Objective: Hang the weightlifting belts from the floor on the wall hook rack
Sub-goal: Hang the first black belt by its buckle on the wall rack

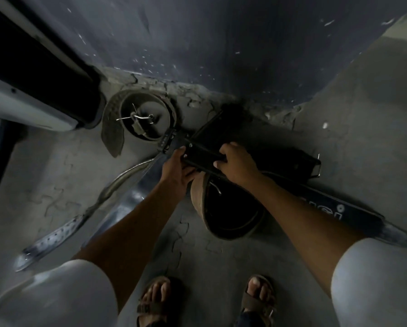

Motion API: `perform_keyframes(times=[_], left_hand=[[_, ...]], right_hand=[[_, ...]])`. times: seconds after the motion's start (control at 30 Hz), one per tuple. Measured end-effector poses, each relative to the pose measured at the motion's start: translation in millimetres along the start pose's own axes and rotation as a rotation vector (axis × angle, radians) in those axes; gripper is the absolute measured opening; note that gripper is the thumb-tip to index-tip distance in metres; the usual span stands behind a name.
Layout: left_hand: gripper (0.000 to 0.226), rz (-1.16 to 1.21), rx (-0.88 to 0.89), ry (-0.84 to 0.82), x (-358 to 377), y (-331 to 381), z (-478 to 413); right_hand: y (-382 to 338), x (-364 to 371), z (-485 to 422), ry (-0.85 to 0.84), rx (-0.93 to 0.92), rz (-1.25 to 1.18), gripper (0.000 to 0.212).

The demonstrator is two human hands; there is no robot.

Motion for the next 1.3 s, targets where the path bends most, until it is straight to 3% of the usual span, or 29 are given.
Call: perform_keyframes(times=[0.2,0.37,0.47,0.57,0.63,0.8,0.93,1.2,1.3], left_hand=[[0.060,0.228,-0.018,-0.007,12,53,88],[0.022,0.233,0.035,-0.088,39,161,226],[0.015,0.161,0.094,-0.211,74,243,332],[0.021,0.057,0.248,-0.378,118,328,460],[0.033,0.010,0.397,-0.463,143,379,537],[0.015,-0.043,0.699,-0.635,191,493,711],[0.029,-0.094,0.901,-0.780,213,551,824],[0.014,-0.140,1.208,-0.914,220,619,981],[0.010,-0.135,1.290,-0.930,221,642,1024]], right_hand=[[-54,-76,77,-0.073,-0.115,-0.224,0.019],[-135,-212,166,0.037,-0.147,-0.306,0.017],[-192,-308,224,0.165,-0.219,-0.435,0.026],[-269,-411,290,0.254,-0.320,-0.481,0.016],[-315,-466,330,0.277,-0.344,-0.542,0.028],[-416,-602,418,0.420,-0.529,-0.766,0.026],[-477,-685,472,0.569,-0.688,-0.811,0.028],[-557,-793,545,0.676,-0.873,-0.879,0.021],[-567,-799,550,0.669,-0.893,-0.862,0.040]])
Point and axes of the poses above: each hand's wrist, its own z-axis away from the middle knuckle, its own x-axis out of the palm, y = z × x, the point moved 1 cm from there along -z, towards the middle knuckle
